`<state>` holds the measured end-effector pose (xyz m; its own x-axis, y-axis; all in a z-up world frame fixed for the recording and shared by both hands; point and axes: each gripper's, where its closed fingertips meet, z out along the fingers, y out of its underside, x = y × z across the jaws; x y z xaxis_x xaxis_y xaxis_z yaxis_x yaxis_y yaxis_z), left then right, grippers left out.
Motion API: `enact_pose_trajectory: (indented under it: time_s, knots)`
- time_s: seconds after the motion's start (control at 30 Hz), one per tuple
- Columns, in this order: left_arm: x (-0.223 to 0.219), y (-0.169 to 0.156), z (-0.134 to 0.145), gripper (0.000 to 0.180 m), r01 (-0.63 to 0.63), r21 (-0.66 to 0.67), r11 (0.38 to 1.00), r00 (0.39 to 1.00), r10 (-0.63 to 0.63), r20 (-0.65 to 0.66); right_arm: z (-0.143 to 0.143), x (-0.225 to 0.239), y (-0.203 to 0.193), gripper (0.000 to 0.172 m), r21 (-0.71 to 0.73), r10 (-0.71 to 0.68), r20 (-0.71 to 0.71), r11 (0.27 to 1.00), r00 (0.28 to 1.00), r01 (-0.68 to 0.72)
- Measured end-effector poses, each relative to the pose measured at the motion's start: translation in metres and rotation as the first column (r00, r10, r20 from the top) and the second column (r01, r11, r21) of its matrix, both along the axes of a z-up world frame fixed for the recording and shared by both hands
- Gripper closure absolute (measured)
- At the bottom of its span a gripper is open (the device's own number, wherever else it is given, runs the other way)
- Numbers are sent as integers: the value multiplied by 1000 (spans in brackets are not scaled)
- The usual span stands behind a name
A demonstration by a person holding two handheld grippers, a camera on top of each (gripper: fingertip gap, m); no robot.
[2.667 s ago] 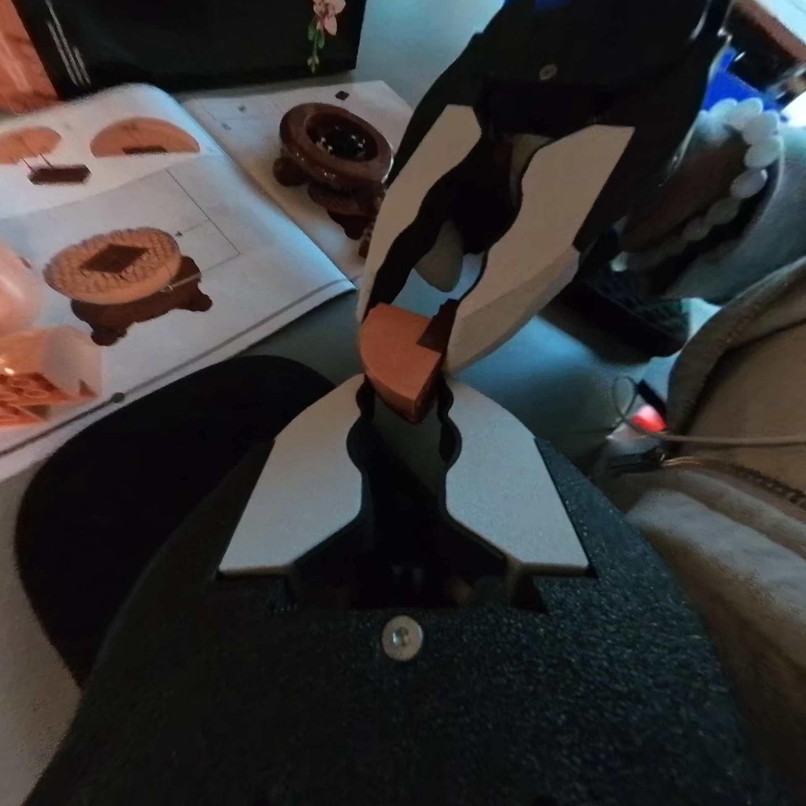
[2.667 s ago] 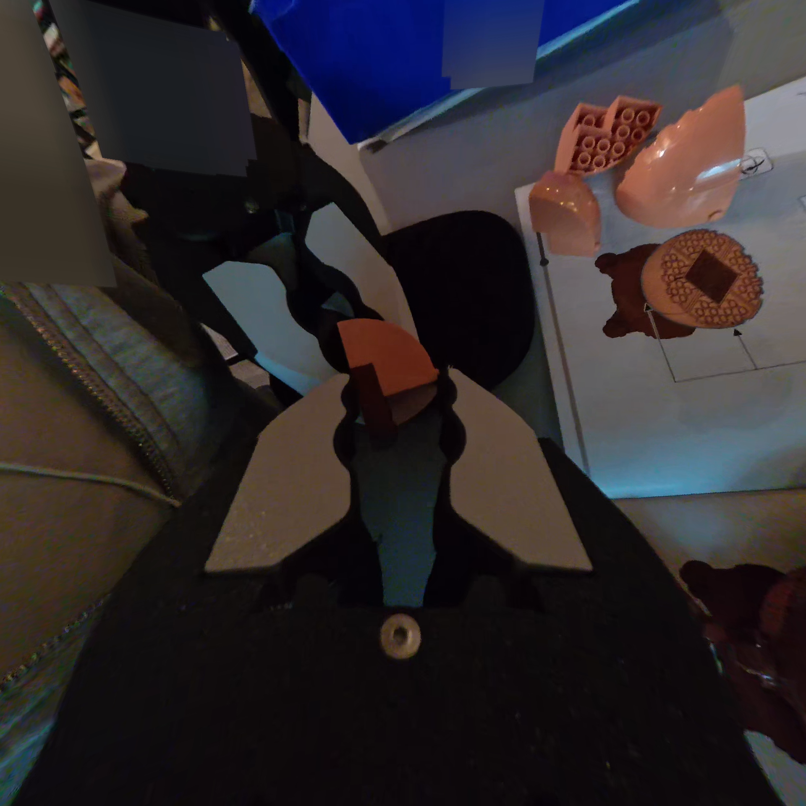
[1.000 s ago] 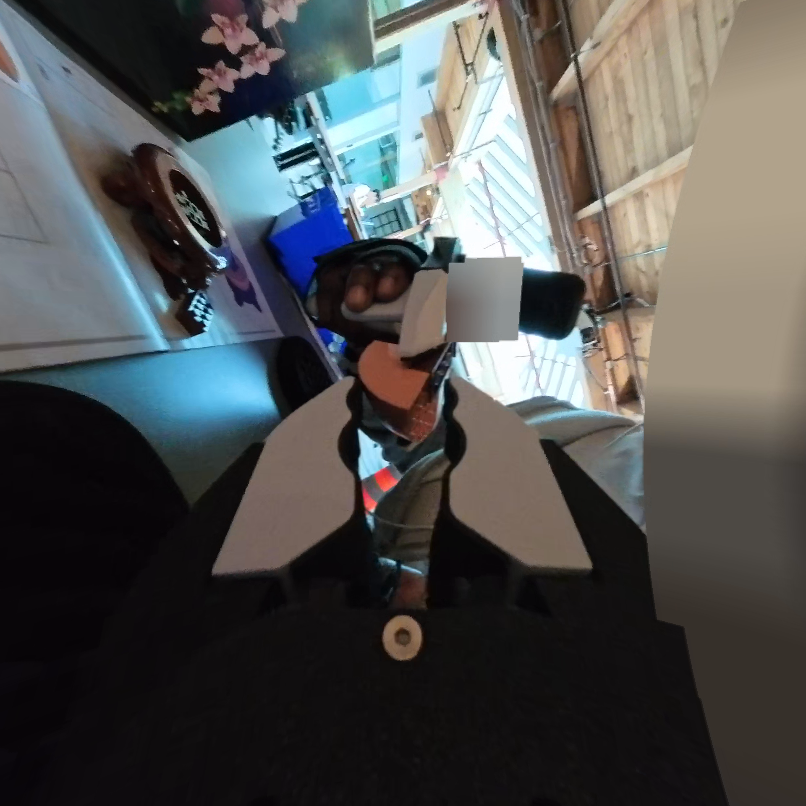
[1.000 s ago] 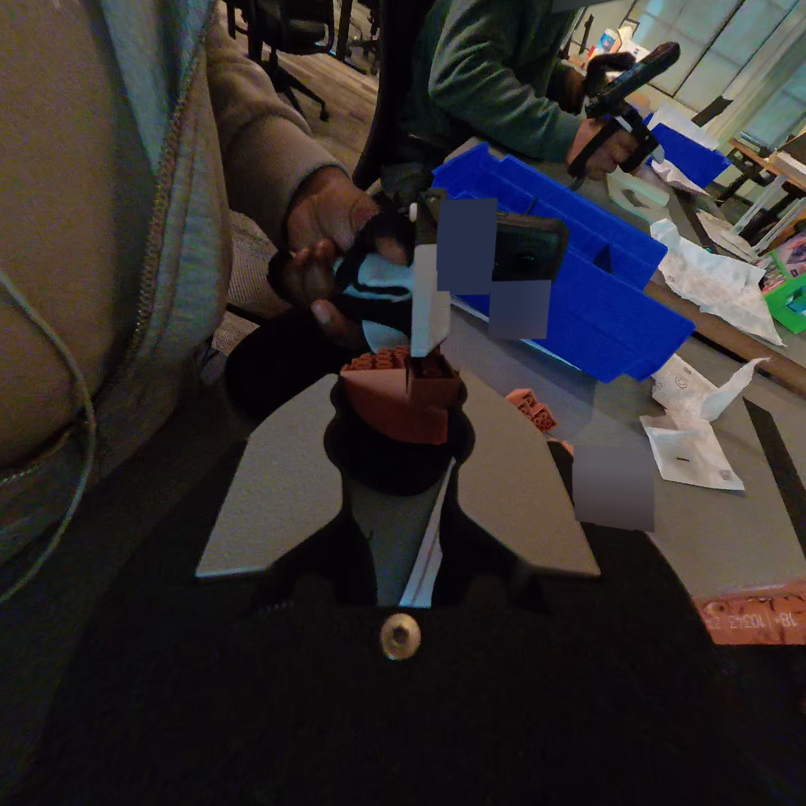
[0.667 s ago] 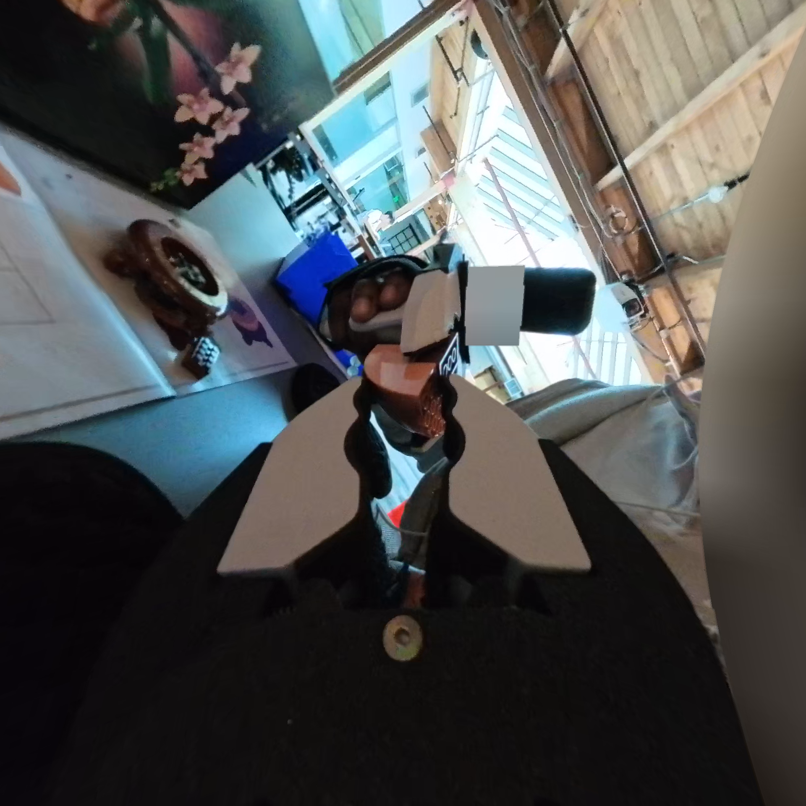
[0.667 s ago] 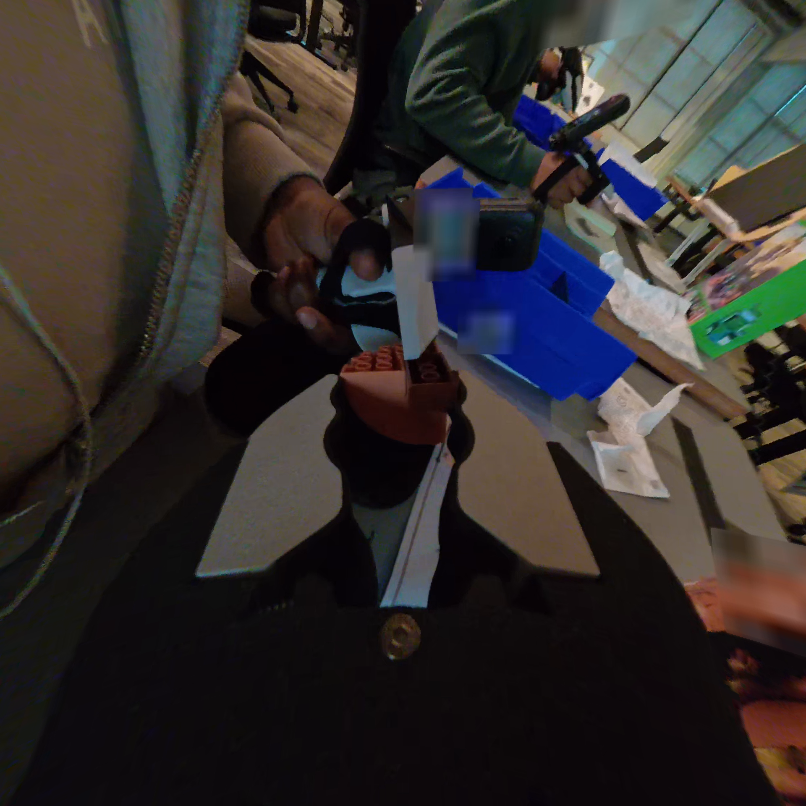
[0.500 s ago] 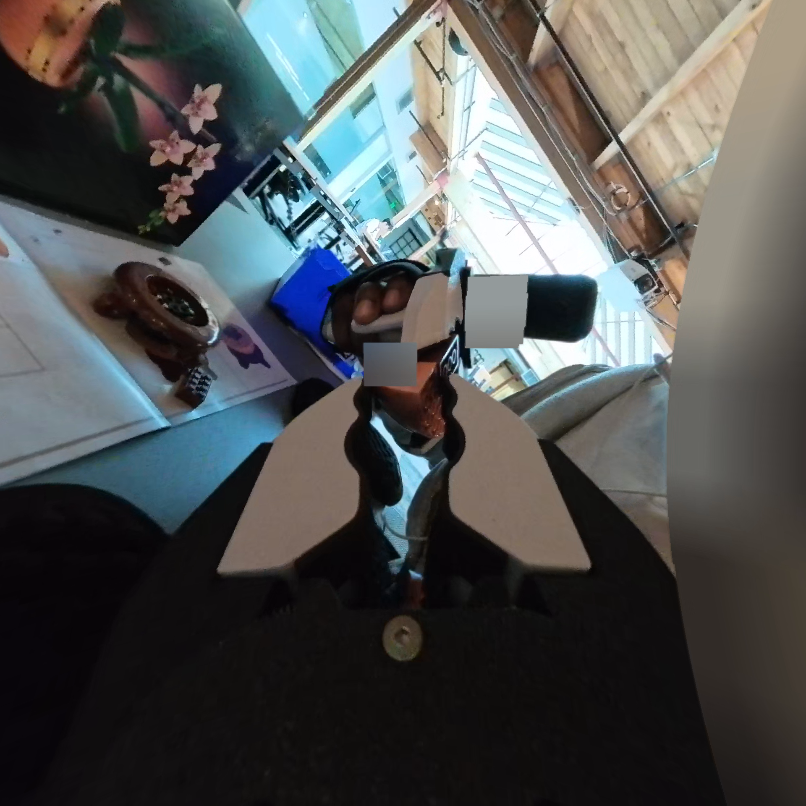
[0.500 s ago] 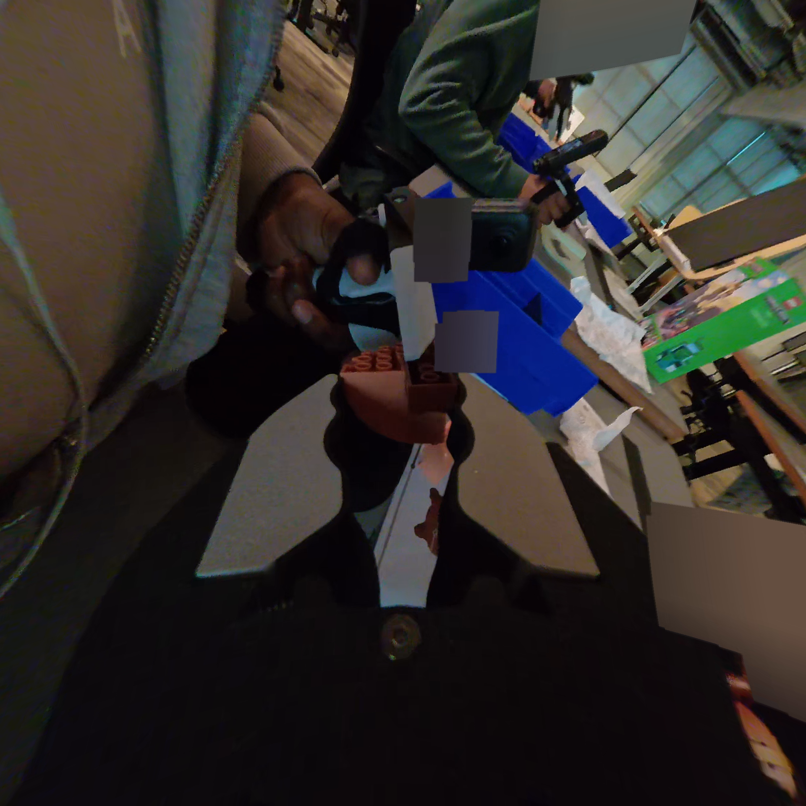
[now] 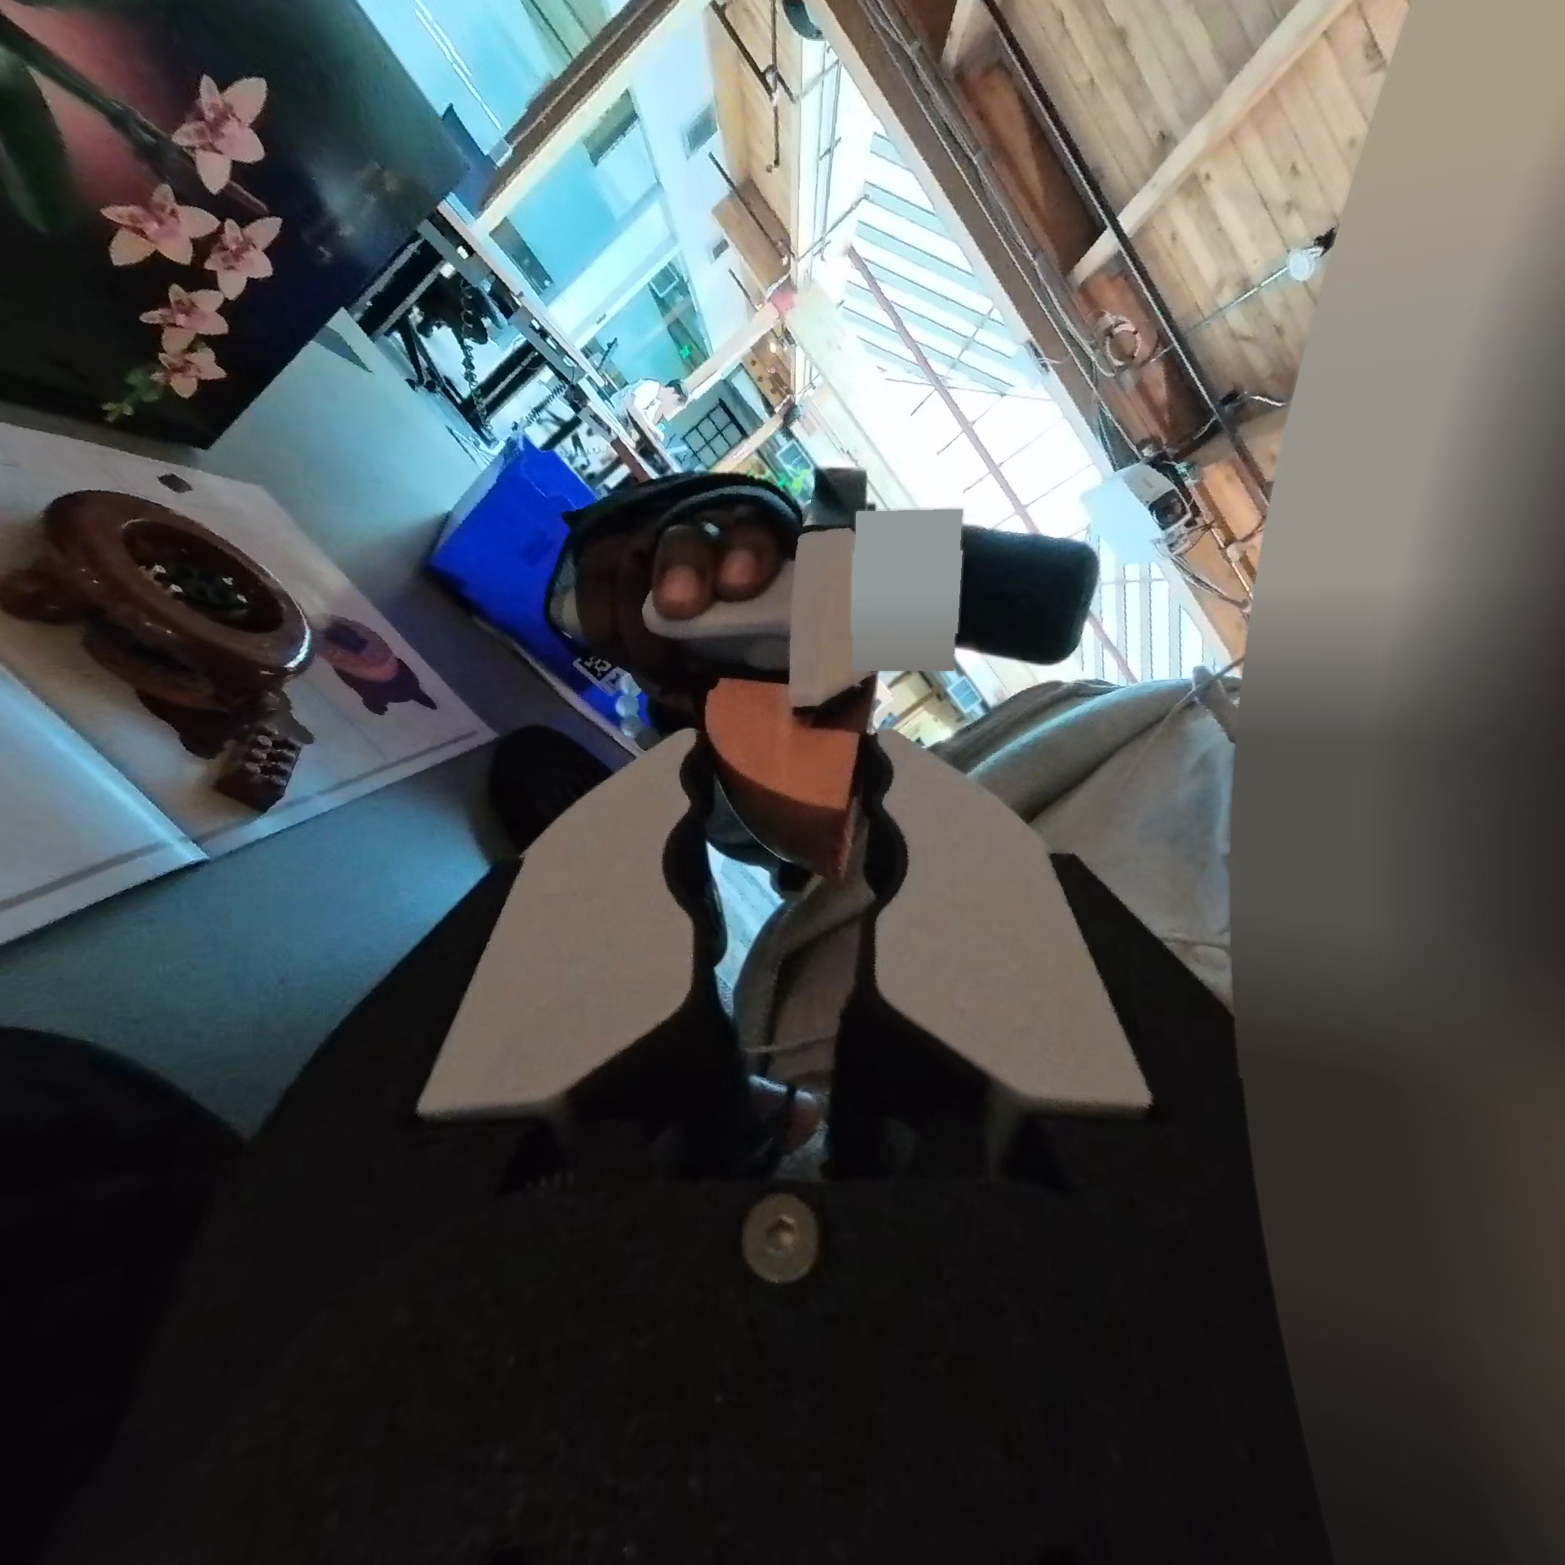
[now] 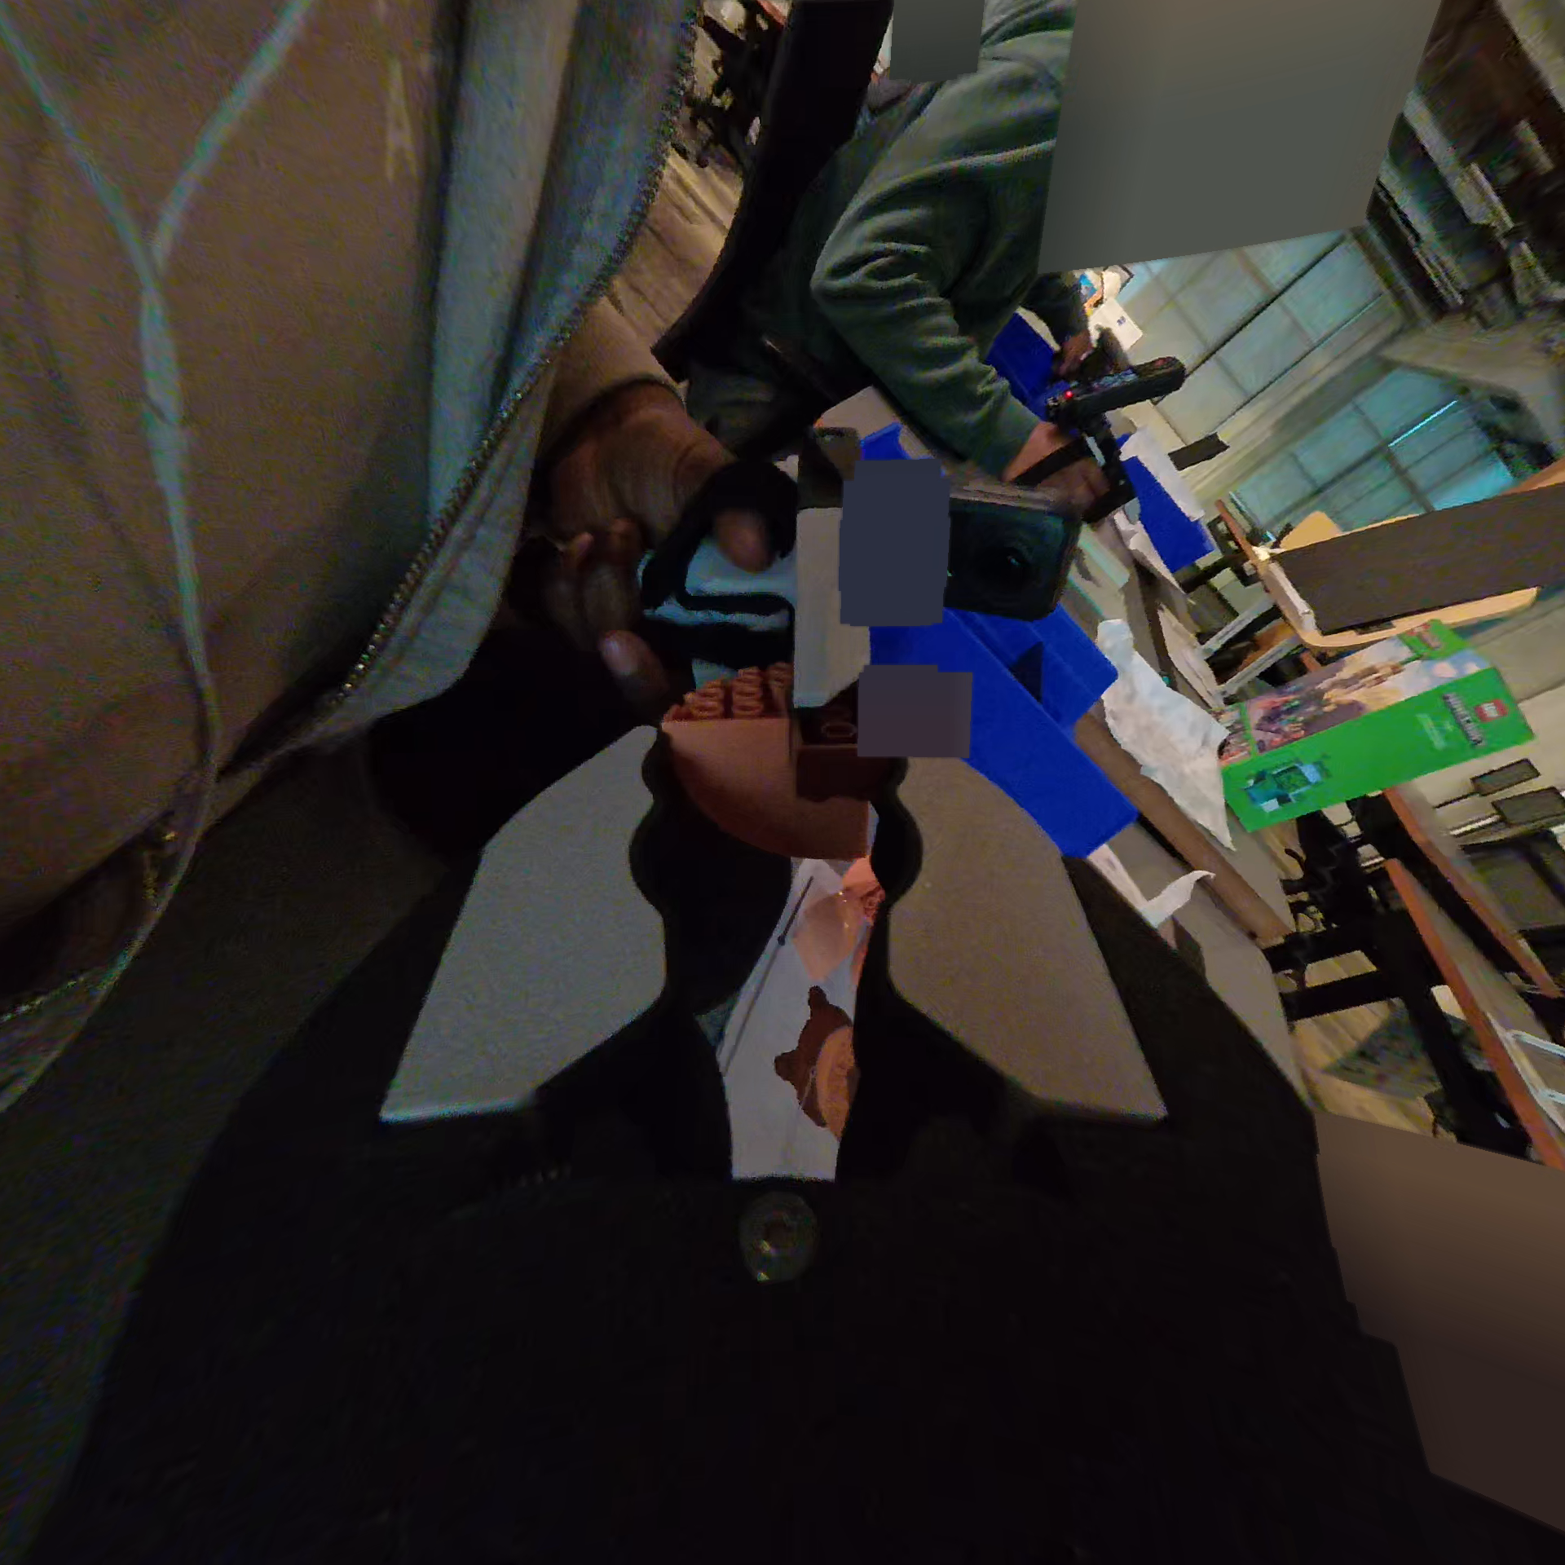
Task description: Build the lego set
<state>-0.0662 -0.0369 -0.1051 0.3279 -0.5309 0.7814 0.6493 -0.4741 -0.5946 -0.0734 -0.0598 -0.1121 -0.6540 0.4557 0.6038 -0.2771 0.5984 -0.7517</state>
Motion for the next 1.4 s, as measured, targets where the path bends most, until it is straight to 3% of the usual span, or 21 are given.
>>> enact_pose_trajectory:
  time_s: [0.17, 0.5, 0.73, 1.07, 1.17, 1.3, 1.4]
  knots:
    - [-3, -1, 2, 148, -12, -2, 1000, 999, 12, 40, 5, -5, 6, 120, -46, -42, -15, 998, 999, 41]
    - [4, -5, 8, 148, 36, 50, 998, 999, -38, 32, 1, -4, -1, 130, 38, 3, -44, 999, 999, -1]
    - [3, -7, 10, 148, 40, 95, 995, 998, -44, 40, 3, -6, -2, 131, 19, 10, -39, 1000, 999, -10]
    - [-9, 12, -13, 146, 42, -68, 997, 981, -28, 190, -20, -16, 13, 131, -263, -14, 149, 963, 989, 53]
    - [-8, 9, -8, 124, 71, -57, 996, 980, -59, 189, -21, -20, 20, 131, -355, -33, 204, 929, 978, 105]
    - [-10, 8, -11, 117, 35, -42, 998, 993, -30, 113, -14, -21, 28, 131, -518, -4, 280, 841, 960, 155]
    - [-13, 11, -19, 114, -23, -34, 999, 999, 22, -32, -13, -22, 32, 131, -597, 12, 335, 776, 942, 203]
